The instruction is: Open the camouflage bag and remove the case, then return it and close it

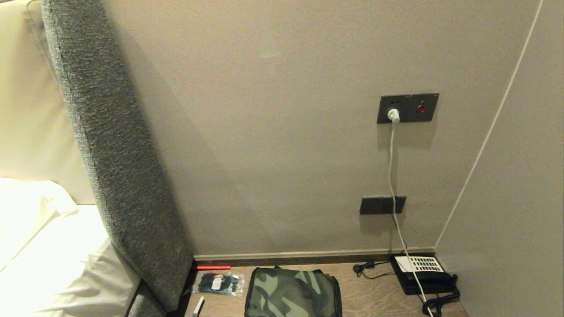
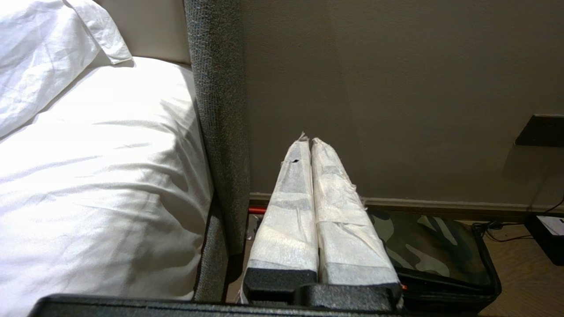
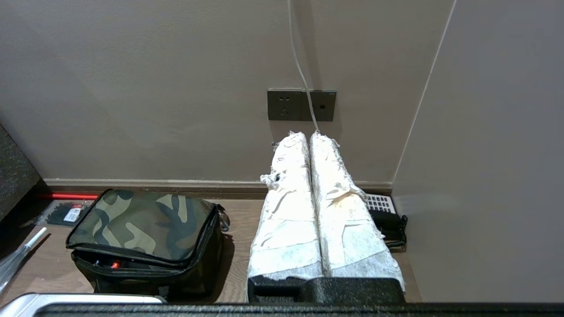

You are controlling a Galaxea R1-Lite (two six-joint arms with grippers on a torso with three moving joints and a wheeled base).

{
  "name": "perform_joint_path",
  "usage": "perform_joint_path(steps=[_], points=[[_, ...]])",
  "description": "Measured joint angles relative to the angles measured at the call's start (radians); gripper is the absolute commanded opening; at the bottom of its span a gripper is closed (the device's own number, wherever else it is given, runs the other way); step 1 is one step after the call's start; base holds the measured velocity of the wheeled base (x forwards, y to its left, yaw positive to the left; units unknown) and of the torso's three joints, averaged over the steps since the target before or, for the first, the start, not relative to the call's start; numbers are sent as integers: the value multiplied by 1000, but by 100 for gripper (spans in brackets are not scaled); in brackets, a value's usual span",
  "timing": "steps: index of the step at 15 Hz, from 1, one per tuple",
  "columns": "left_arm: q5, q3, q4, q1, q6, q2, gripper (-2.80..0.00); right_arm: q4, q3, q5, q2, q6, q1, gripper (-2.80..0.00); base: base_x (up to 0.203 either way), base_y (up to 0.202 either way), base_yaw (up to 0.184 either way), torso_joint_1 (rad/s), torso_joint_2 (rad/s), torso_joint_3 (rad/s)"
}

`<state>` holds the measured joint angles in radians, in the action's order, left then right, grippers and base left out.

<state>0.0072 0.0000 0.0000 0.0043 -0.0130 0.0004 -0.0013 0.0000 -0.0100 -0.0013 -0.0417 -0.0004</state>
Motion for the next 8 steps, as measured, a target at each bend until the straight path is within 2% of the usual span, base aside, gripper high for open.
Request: perform_joint_path(steps=[8], points=[[0,0,0,0,0,0,-280,0,0,1,0,4,-1,-280,0,0,0,0,0,0]])
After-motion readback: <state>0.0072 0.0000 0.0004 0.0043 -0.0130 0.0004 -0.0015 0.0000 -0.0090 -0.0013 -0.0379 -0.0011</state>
